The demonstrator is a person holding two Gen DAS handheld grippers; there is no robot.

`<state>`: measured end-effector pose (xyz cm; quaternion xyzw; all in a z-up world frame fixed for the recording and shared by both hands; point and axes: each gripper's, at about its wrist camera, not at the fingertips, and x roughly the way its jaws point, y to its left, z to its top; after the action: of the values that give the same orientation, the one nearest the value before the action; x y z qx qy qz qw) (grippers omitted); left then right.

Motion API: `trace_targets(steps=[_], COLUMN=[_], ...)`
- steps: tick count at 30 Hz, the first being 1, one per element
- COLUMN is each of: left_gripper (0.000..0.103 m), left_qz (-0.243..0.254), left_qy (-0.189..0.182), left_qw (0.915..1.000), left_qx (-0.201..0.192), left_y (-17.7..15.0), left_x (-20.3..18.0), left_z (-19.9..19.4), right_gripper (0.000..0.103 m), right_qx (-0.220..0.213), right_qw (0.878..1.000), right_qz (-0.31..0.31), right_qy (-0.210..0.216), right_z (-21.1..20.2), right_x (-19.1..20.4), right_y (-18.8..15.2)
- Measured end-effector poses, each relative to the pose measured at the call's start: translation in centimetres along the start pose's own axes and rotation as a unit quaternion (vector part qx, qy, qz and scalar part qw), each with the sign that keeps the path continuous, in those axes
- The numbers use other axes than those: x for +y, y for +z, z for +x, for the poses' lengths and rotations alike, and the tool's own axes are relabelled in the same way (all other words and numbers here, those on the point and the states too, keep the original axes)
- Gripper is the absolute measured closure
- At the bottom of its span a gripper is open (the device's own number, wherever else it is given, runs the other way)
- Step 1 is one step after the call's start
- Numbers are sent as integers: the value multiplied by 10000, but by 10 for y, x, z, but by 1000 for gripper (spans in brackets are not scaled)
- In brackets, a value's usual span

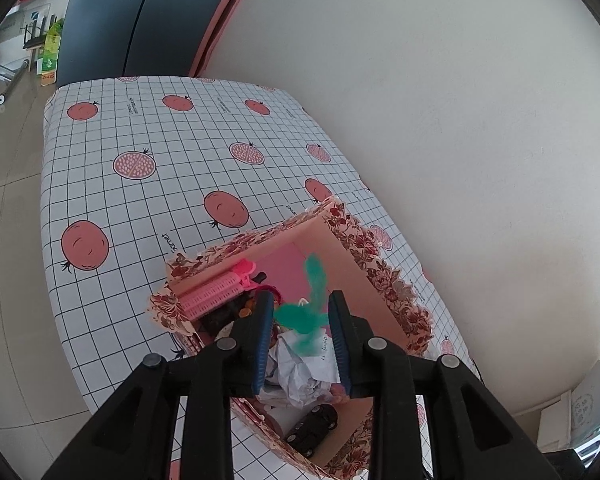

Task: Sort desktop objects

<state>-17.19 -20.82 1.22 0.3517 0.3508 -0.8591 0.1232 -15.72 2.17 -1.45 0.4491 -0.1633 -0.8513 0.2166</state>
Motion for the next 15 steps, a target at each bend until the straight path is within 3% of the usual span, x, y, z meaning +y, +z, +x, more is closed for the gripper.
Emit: trace_targets(steps=[2, 9, 12, 15], left_gripper=[48, 48, 45, 31], left_qz=[-13, 8, 18, 6], left_qy=[-24, 31, 35, 92], left_qw=[10000, 9999, 10000, 9999], left_qx=[-54, -100, -85, -94], left_y=[0, 1, 2, 1], left_x=[0, 1, 1, 1], left_z=[-2, -5, -5, -5], right_gripper=[69, 68, 50, 39], right_qx=[9, 8, 9, -27], right_qw=[10000, 10000, 9999, 9998], right_qz=[6, 43, 75, 94], right_qy=[5, -50, -127, -168], right_z=[0, 0, -1, -1], right_x=[0, -2, -4, -6], right_y=[0, 2, 2, 2])
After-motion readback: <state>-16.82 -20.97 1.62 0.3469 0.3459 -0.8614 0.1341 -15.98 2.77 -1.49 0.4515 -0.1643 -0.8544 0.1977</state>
